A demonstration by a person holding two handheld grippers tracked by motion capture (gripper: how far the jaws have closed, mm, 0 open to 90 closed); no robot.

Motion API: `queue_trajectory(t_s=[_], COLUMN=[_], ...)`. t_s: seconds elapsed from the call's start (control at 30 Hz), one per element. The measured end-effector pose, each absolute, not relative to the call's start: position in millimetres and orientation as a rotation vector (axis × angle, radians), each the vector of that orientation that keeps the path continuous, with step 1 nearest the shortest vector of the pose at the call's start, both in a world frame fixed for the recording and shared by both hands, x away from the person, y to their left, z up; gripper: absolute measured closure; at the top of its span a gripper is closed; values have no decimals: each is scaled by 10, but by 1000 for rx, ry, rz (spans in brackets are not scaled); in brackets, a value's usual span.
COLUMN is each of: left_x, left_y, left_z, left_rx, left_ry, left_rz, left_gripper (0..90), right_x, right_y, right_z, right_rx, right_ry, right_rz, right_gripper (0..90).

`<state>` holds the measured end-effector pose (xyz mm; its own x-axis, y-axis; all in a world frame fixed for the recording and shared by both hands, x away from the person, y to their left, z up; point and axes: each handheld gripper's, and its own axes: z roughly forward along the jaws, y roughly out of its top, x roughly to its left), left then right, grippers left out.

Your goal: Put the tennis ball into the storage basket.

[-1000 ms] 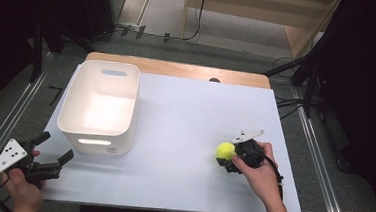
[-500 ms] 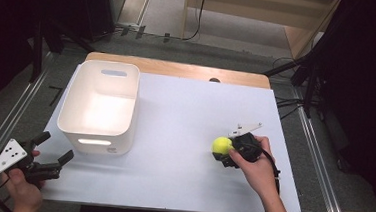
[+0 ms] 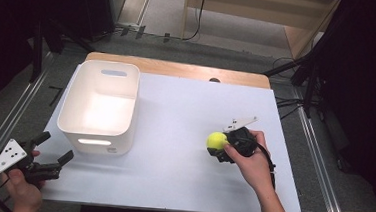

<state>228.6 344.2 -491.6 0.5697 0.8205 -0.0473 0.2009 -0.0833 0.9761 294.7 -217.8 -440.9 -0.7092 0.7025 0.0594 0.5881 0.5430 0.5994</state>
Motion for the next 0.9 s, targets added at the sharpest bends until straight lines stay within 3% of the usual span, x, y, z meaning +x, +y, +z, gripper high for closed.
queue_trajectory(t_s=[0.9], left_x=[2281], left_y=[3434], left_z=[-4914], left_rx=[1616], left_ry=[865], left_rz=[647], left_gripper=[0], right_x=[3142], right_y=[-1791], right_z=[-4237], right_rx=[996], right_ry=[2636], right_rz=[968], right_gripper=[237])
